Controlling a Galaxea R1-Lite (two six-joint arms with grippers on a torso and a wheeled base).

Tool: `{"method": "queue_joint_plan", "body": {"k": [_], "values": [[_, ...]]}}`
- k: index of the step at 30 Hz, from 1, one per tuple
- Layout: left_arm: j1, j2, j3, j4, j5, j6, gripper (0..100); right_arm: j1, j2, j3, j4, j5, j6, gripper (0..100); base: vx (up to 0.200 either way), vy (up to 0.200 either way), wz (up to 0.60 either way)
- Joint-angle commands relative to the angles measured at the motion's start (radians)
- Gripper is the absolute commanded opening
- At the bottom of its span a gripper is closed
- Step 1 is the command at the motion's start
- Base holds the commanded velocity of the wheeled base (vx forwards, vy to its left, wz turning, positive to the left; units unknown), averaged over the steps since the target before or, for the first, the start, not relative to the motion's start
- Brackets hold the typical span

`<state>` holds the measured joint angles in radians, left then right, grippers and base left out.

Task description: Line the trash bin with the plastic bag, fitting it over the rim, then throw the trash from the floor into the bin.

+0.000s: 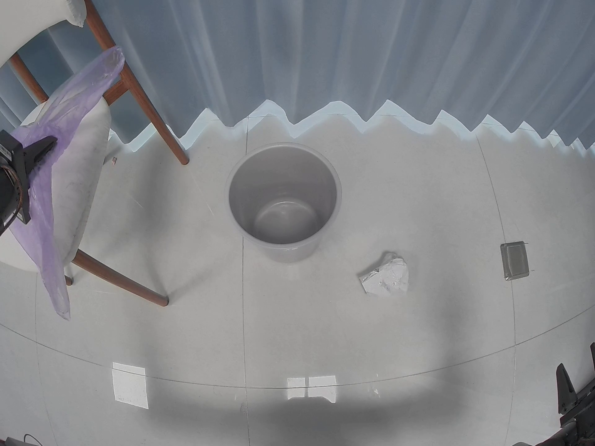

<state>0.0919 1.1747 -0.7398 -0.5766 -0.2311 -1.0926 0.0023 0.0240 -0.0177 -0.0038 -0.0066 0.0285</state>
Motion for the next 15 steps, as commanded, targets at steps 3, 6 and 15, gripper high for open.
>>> {"method": "queue_joint_plan", "body": {"k": [3, 6, 15], "values": [[-0.106, 0.016, -0.001, -0.123, -0.004, -0.023, 0, -0.001, -0.024, 0.018, -0.001, -0.001, 0.002, 100, 0.000, 0.000, 0.00], [-0.175, 0.020, -0.023, -0.167, -0.016, -0.090, 0, -0.001, -0.024, 0.018, -0.001, -0.001, 0.004, 100, 0.000, 0.000, 0.00], [-0.273, 0.039, -0.078, -0.328, -0.195, -0.234, 0, -0.001, -0.024, 0.018, -0.001, -0.001, 0.004, 100, 0.000, 0.000, 0.00]]}}
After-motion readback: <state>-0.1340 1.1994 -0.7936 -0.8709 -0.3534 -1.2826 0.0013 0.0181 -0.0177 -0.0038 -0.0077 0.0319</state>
